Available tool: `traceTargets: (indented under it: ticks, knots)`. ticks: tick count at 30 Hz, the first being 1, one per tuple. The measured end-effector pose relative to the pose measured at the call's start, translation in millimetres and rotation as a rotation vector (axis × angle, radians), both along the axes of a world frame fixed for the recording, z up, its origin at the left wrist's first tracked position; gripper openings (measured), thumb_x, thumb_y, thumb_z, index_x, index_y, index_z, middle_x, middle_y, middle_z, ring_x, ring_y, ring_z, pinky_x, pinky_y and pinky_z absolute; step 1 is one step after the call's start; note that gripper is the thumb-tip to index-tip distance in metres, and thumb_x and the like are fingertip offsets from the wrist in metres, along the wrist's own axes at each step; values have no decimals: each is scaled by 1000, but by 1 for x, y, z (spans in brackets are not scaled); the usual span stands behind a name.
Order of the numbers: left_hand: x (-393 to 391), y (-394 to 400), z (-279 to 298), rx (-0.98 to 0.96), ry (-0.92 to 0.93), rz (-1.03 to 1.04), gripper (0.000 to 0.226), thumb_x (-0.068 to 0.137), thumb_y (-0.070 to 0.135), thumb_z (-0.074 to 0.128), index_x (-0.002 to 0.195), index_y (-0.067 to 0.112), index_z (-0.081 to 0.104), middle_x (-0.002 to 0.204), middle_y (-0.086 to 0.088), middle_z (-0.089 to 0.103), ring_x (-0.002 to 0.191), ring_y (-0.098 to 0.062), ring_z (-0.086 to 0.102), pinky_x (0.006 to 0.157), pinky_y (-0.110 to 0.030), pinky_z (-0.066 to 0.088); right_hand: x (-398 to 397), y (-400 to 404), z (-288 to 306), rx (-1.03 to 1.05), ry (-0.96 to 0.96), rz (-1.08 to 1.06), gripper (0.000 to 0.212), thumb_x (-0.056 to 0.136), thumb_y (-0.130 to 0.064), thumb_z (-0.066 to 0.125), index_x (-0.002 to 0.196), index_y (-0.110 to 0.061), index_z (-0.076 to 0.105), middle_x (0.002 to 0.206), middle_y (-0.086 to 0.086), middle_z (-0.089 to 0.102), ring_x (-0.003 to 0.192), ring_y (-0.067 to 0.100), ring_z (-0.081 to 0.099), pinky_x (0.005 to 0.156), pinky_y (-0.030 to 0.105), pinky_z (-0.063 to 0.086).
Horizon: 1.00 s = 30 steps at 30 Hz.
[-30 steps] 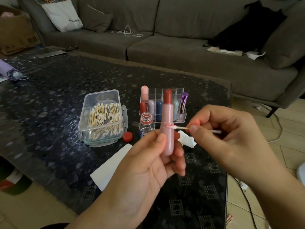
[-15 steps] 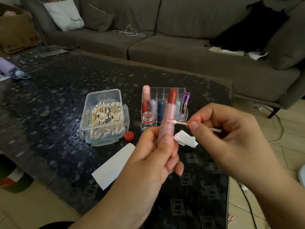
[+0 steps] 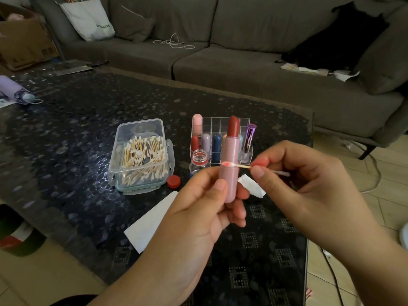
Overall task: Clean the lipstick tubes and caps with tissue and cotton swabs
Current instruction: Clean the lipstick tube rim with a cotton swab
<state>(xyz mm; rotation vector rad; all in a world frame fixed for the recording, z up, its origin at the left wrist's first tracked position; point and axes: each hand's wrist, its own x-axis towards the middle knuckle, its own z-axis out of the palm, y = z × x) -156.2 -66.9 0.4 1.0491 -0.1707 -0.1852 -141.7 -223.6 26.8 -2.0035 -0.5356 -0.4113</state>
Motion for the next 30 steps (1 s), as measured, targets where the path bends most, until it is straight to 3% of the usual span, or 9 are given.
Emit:
traceTargets:
  ticks: [9, 13, 18, 22, 25, 30]
  knots:
    - [1, -1, 5, 81, -52, 105, 25, 75, 18, 57, 98, 8, 64, 74, -2, 68, 65, -15, 63, 57, -20, 50, -2, 2, 0, -24, -66, 10, 10, 82, -33, 58, 77, -26, 61, 62, -1, 57, 50, 10, 48, 49, 9, 37]
    - [1, 2, 6, 121, -49, 125, 25, 72, 19, 63, 96, 11, 65, 79, -5, 71, 68, -17, 65, 58, -20, 50, -1, 1, 0, 6, -71, -38, 11, 83, -35, 57, 77, -26, 60, 64, 1, 59, 52, 16, 50, 48, 16, 40]
    - [0, 1, 6, 138, -52, 119, 24, 72, 19, 63, 94, 8, 64, 75, -2, 69, 65, -14, 64, 58, -20, 50, -2, 2, 0, -9, -56, 23, 10, 82, -33, 59, 76, -26, 61, 59, -5, 55, 48, 6, 45, 48, 9, 36]
    - [0, 0, 8, 136, -45, 143, 25, 71, 19, 66, 94, 11, 65, 75, -2, 69, 64, -13, 64, 58, -19, 50, -1, 1, 2, 5, -67, -33, 11, 82, -35, 58, 76, -25, 60, 62, 3, 57, 50, 17, 48, 46, 16, 38]
    - [1, -1, 8, 143, -32, 175, 26, 71, 17, 75, 93, 11, 64, 74, -1, 70, 63, -11, 65, 57, -17, 50, -2, 3, 1, -9, -74, 4, 11, 82, -32, 59, 75, -24, 61, 60, 2, 55, 48, 12, 47, 46, 12, 36]
    - [1, -2, 6, 210, -34, 177, 32, 60, 23, 68, 90, 18, 74, 73, 5, 71, 67, -6, 65, 60, -15, 50, -3, 2, 2, -1, -67, -19, 11, 80, -33, 59, 74, -23, 59, 58, 4, 54, 45, 16, 44, 45, 14, 35]
